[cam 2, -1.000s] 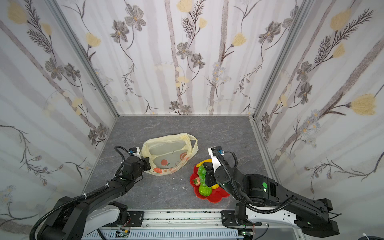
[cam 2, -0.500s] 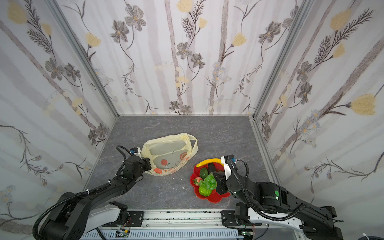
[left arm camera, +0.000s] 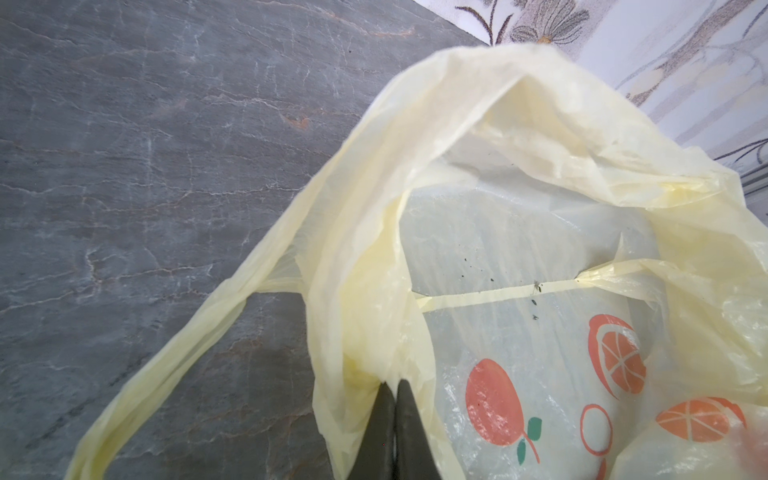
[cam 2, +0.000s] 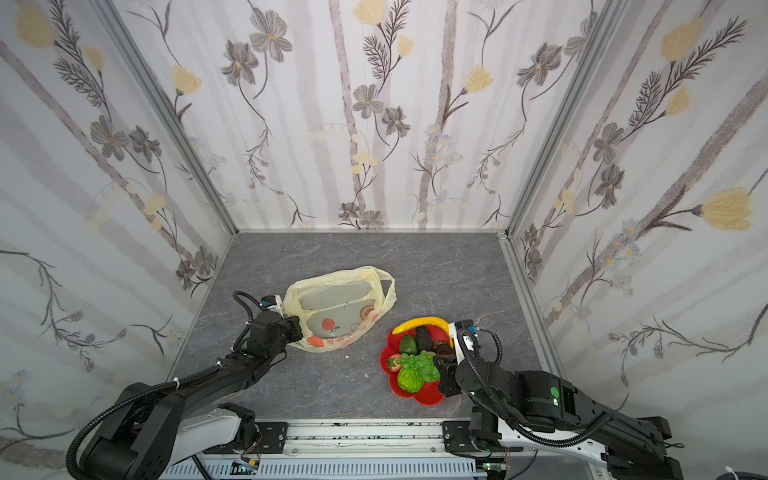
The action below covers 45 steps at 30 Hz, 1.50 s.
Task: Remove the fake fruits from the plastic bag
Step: 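Lower the grapes onto the fruits in the red plate and open the right gripper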
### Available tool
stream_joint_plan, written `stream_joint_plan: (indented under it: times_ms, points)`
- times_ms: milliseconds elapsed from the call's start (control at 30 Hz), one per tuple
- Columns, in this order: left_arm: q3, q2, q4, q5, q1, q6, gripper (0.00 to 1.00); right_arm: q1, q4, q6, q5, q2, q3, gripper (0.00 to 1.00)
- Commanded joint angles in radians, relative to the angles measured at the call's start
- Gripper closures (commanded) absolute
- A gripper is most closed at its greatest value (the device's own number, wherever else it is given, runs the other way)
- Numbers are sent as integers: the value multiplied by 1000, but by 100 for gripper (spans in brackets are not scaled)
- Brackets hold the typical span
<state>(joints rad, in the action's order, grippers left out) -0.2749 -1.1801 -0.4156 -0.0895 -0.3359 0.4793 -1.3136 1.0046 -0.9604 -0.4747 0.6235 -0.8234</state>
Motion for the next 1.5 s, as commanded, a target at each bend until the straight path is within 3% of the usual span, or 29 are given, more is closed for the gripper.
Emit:
stream_joint_plan:
  times_ms: [0,367,800,1133,1467]
  points:
    - [-7,-4,-34,-15,1,8,100,0,38,-86,-12,-21,14,100]
    - [-9,-9,-34,-18,1,7,100,0,80,-187,6,-65,113,100]
    - [-10,-8,-35,-10,1,7,100,48,78,-305,-207,-69,186,100]
    - [-10,-4,-35,-10,2,6,100,293,-124,-104,-109,24,230,100]
    - [-9,-5,-35,-10,2,6,100,430,-297,13,-12,103,285,100]
